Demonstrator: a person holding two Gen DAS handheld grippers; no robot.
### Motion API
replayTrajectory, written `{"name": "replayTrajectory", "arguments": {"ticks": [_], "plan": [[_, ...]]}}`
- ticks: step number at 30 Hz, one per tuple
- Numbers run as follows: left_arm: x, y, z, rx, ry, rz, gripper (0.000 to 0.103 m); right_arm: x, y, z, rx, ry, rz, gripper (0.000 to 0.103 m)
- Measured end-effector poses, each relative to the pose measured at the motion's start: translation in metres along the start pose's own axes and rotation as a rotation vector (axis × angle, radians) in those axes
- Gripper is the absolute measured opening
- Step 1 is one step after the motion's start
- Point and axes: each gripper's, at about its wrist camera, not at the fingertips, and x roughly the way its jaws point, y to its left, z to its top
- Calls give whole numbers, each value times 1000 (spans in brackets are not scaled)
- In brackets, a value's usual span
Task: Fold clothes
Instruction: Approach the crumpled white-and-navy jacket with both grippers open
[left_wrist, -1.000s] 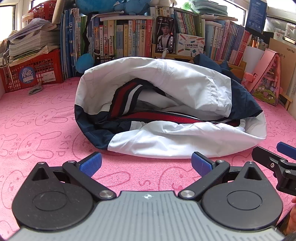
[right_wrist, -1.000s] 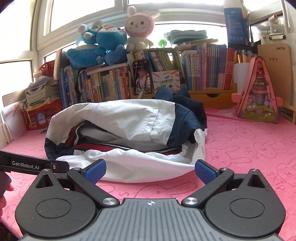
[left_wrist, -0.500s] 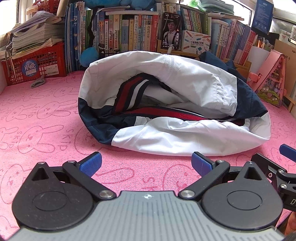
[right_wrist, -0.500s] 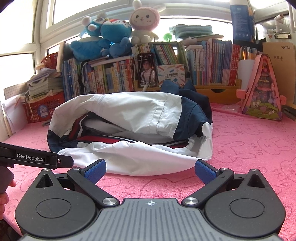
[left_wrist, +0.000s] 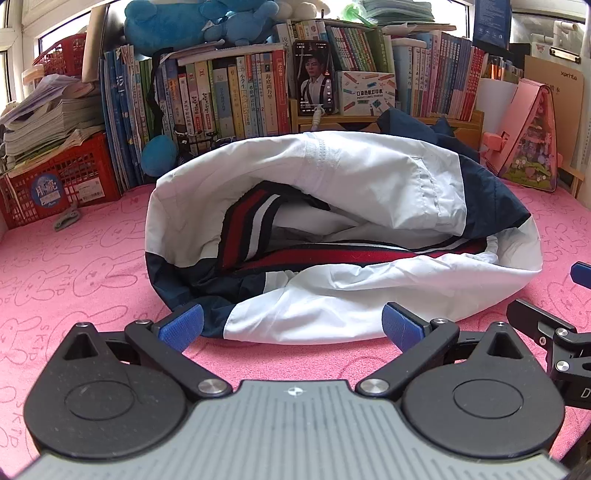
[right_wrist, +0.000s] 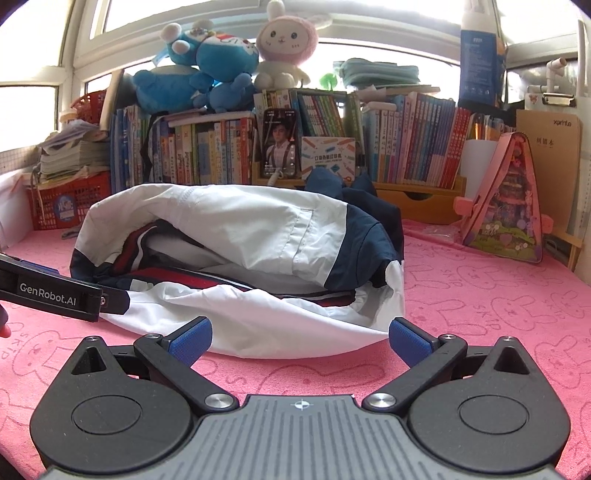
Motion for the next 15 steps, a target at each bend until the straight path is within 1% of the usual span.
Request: {"name": "replayTrajectory", "arguments": {"ticks": [2, 5, 15], "plan": [[1, -2, 2, 19, 7, -5, 103, 1, 0, 2, -2, -4, 11, 103], [3, -5, 2, 21, 15, -19, 103, 1, 0, 5, -11, -20, 24, 103], [6, -6, 5, 18, 9, -22, 103, 4, 3, 9, -31, -33, 13, 103]]}}
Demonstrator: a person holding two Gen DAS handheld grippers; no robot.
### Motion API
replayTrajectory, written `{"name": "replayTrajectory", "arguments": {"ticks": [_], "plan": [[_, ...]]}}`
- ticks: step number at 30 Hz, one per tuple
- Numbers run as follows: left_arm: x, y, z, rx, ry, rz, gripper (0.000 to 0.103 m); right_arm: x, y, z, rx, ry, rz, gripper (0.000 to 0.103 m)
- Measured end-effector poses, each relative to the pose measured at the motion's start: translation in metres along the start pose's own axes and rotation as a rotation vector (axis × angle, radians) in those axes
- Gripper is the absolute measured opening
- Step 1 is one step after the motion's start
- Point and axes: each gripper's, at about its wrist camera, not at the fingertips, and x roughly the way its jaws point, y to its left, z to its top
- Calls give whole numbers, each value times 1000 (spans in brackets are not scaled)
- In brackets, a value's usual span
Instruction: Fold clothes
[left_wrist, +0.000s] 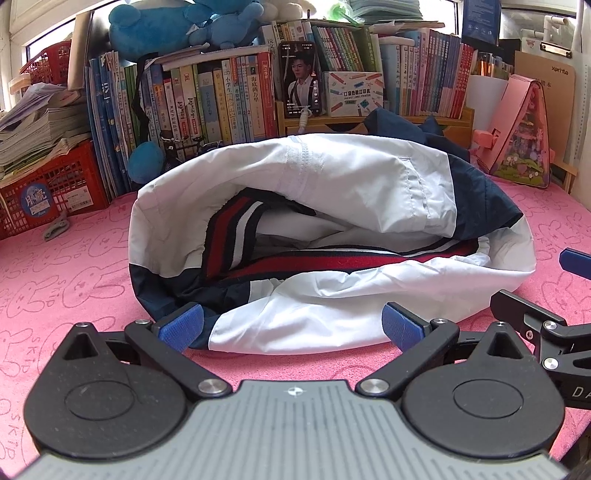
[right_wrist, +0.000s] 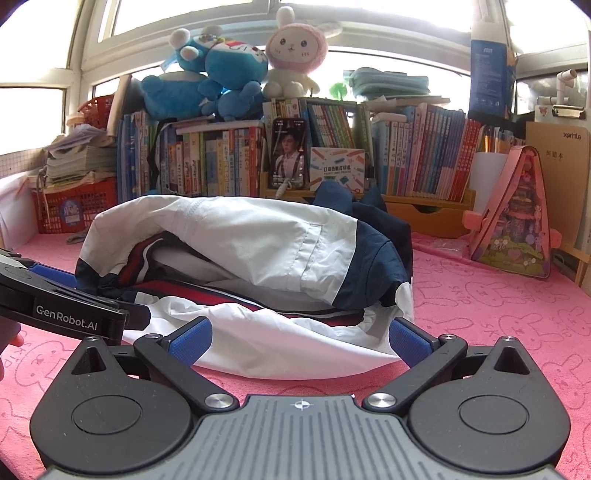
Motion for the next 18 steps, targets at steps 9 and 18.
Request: {"name": "replayTrajectory", "arguments": {"ticks": [9, 18], "plan": [[4, 4, -2, -15, 11, 4, 103, 3, 1, -3, -8, 4, 11, 103], [9, 27, -3, -28, 7, 106, 103, 25, 11, 11, -124, -53, -37, 103]]}}
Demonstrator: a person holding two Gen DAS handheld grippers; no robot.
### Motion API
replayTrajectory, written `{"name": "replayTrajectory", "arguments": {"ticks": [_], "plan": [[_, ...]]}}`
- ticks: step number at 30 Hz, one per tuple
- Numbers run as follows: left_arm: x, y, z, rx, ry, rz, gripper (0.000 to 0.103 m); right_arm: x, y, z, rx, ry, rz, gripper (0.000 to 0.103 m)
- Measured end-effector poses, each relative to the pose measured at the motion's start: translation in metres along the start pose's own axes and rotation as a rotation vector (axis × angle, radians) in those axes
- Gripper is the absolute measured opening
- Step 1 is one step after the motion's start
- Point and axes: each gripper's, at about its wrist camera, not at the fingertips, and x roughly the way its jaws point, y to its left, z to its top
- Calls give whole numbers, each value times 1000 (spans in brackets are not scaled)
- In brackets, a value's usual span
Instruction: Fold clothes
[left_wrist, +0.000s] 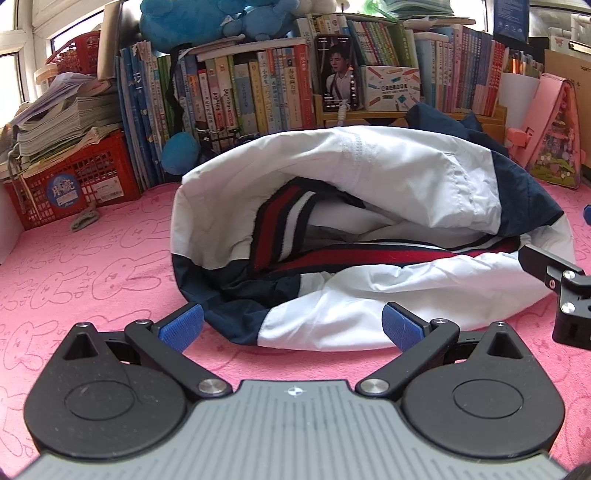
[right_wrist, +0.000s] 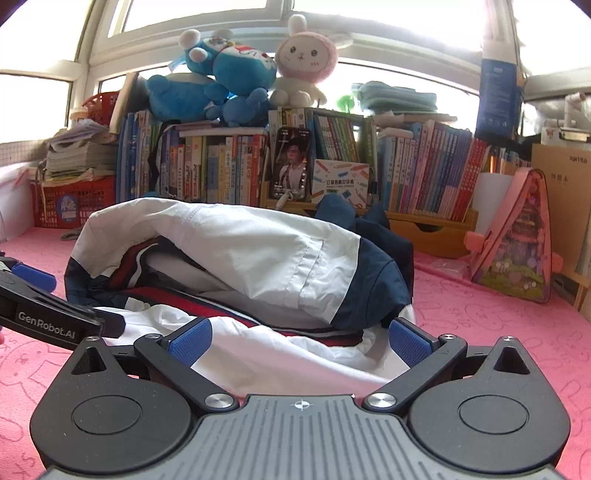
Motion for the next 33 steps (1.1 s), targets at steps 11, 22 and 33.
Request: {"name": "replayTrajectory", "arguments": {"ticks": [11, 22, 33], "plan": [[43, 23, 26, -66, -33, 25, 103, 107, 68, 19, -293, 100, 21, 103], [73, 24, 44, -30, -225, 177, 103, 98, 27, 21, -208, 63, -158, 103], [54, 38, 58, 22, -352, 250, 103, 84, 3, 29, -71, -8, -131, 103]]}}
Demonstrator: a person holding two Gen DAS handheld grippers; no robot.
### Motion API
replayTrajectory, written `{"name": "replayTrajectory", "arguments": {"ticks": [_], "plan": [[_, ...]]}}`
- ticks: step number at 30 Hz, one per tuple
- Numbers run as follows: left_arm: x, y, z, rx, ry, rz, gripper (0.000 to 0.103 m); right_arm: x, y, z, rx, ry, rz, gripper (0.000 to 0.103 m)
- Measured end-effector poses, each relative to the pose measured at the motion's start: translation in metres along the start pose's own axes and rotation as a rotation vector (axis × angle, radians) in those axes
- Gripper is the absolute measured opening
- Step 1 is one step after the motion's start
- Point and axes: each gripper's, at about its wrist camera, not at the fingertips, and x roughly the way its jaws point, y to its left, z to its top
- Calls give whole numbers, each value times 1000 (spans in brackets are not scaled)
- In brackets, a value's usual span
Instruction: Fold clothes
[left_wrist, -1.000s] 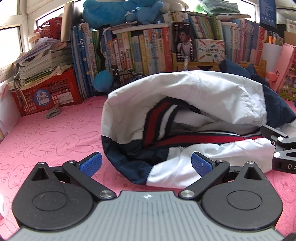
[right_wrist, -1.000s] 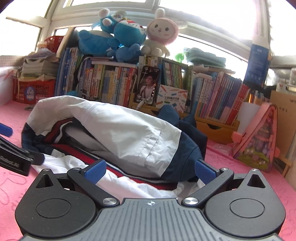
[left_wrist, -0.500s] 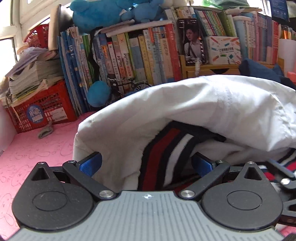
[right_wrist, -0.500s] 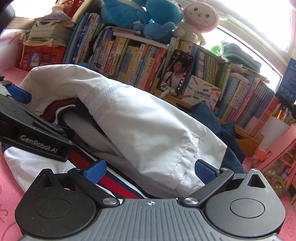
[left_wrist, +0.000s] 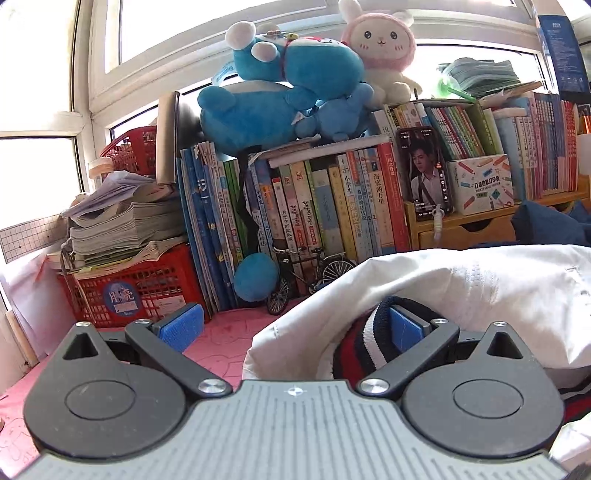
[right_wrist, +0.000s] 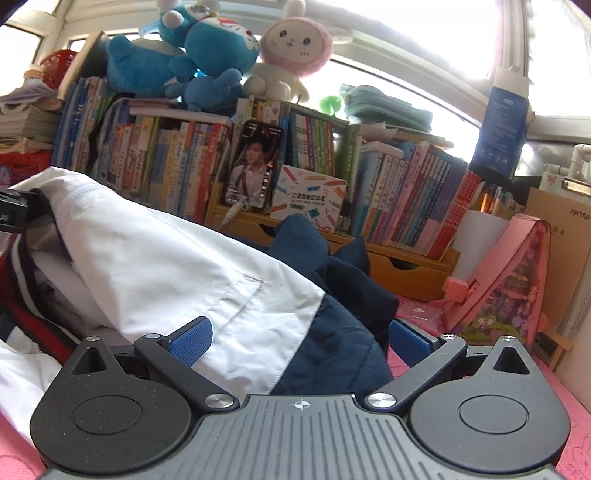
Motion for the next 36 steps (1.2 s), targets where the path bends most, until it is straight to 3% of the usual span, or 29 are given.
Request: {"name": "replayTrajectory", "arguments": {"ticks": [3, 6, 7, 8, 11, 12, 16, 22, 25, 28, 30, 33, 36], "plan": [[21, -7, -11, 9, 120, -89, 103, -6, 13, -1, -6, -3, 43, 103], [32, -20, -20, 54, 122, -53, 103, -8, 20, -1, 3, 18, 72, 103], [30, -18, -18, 44, 110, -49, 93, -10, 22, -2, 0, 19, 74, 103], [27, -12, -14, 18, 97, -49, 74, -12, 22, -3, -6, 18, 72, 103], [12, 13, 1, -86, 58, -94, 49, -17, 19, -6, -20, 15, 57, 103], [4, 22, 6, -123, 41, -119, 47, -17, 16, -6, -12, 15, 48, 103], [-40, 42, 31, -235, -54, -228, 44, -19, 1, -6, 35, 12, 15, 103], [-108, 49, 49, -227, -181, -391, 45, -33, -23, -4, 64, -25, -43, 103], [-120, 60, 45, -250, -165, -446, 45, -39, -45, -2, 88, -37, -147, 103], [-118, 66, 34, -267, -118, -453, 46, -47, -67, -2, 129, -60, -257, 103], [-116, 66, 26, -262, -89, -434, 46, -61, -67, 0, 151, -101, -159, 103], [-114, 66, 15, -288, -46, -434, 46, -82, -43, -1, 83, -120, 108, 103], [-121, 67, 6, -280, -42, -425, 46, -88, 9, -1, -78, -138, 284, 103]]}}
